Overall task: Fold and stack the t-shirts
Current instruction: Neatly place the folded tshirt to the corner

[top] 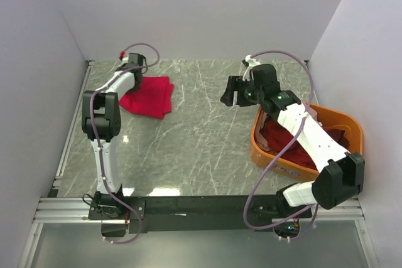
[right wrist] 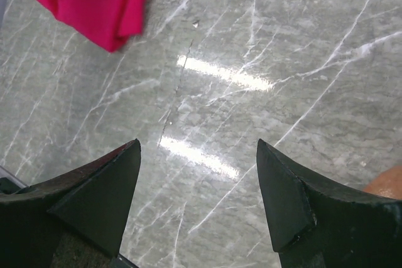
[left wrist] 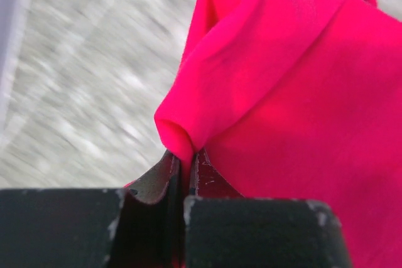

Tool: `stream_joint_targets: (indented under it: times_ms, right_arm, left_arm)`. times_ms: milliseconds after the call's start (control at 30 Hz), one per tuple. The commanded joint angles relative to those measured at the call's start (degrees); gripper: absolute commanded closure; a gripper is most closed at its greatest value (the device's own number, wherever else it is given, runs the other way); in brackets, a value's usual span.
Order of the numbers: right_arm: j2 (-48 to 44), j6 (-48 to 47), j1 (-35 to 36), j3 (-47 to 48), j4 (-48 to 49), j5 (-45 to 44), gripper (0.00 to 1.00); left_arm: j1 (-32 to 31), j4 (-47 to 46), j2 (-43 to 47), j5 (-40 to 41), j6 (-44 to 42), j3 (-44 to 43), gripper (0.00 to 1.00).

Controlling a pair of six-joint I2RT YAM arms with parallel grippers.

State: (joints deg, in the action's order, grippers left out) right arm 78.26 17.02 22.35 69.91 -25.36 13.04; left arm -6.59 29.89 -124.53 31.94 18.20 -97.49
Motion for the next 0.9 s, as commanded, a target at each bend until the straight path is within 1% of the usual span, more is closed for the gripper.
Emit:
stream_joint_targets:
  times_ms: [0, 33, 100, 167, 267, 300, 333, 367, 433, 500, 533, 633, 700, 733, 767, 800, 833, 867]
  right_arm:
    - [-2.4, -1.0, 0.1, -0.6, 1.3, -1.2, 0.20]
    - [-2.6, -1.2, 0.2, -0.7, 1.4, -1.4, 0.19]
    - [-3.3, -1.9, 0.2, -0.9, 1.6, -1.2, 0.19]
    - [-4.2, -1.9, 0.2, -1.5, 2.9, -0.6, 0.20]
    - [-4.4, -2.1, 0.2, -2.1, 3.5, -0.3, 0.19]
    - [-4.2, -2.3, 0.2, -1.8, 3.5, -0.4, 0.19]
    - [-4.0, -2.4, 0.2, -1.6, 3.3, -0.6, 0.19]
    - [-3.5, -2.3, 0.2, -1.4, 3.1, -1.2, 0.19]
    - [-3.3, -2.4, 0.2, -1.6, 3.0, -1.6, 0.19]
    - [-2.9, -2.5, 0.2, -1.6, 3.2, -2.0, 0.19]
    - [-2.6, -2.5, 0.2, -1.5, 3.0, -2.1, 0.19]
    - [-2.1, -2.3, 0.2, -0.9, 2.4, -2.6, 0.19]
    - [-2.1, -1.9, 0.2, -1.4, 2.8, -2.8, 0.19]
    - [-2.2, -1.6, 0.2, -1.4, 2.8, -2.9, 0.19]
    - [-2.3, -1.5, 0.2, -1.4, 2.6, -2.9, 0.19]
    - [-2.4, -1.5, 0.2, -1.5, 2.7, -2.8, 0.19]
    - [-2.8, -1.2, 0.2, -1.7, 2.7, -2.9, 0.18]
    - [-2.9, -1.0, 0.2, -1.9, 3.0, -2.8, 0.18]
  left_arm:
    - [5.4, -2.7, -2.1, 4.2, -6.9, -5.9, 0.99]
    - [6.4, -3.8, -2.5, 2.1, -9.1, -7.2, 0.99]
    - [9.5, -5.3, -3.8, -2.1, -10.8, -8.8, 0.99]
    - [10.7, -6.6, -6.0, -3.3, -13.0, -12.0, 0.99]
    - [12.5, -6.7, -8.9, -2.1, -15.0, -18.1, 0.99]
    - [13.1, -6.4, -11.4, -1.4, -15.5, -19.8, 0.99]
    - [13.4, -5.7, -12.7, -1.1, -16.3, -24.0, 0.99]
    - [13.7, -4.6, -15.4, -0.3, -16.3, -26.2, 0.99]
    - [14.5, -4.0, -17.6, 2.1, -17.1, -30.9, 0.98]
    - [15.2, -4.9, -19.3, 3.6, -17.6, -32.3, 0.96]
    - [15.3, -5.2, -19.6, 4.8, -19.6, -32.6, 0.93]
    - [15.6, -6.9, -18.8, 5.7, -20.3, -30.3, 0.89]
    - [16.0, -7.0, -18.5, 6.4, -20.0, -30.3, 0.89]
    - [16.1, -6.9, -18.5, 6.6, -20.1, -30.9, 0.87]
    - [16.0, -6.4, -18.6, 7.1, -20.3, -31.4, 0.82]
    - [16.0, -5.6, -18.6, 7.1, -20.2, -32.1, 0.49]
    - [16.1, -5.3, -18.4, 7.0, -19.8, -32.9, 0.21]
    - [16.0, -5.2, -17.5, 7.1, -19.5, -33.1, 0.01]
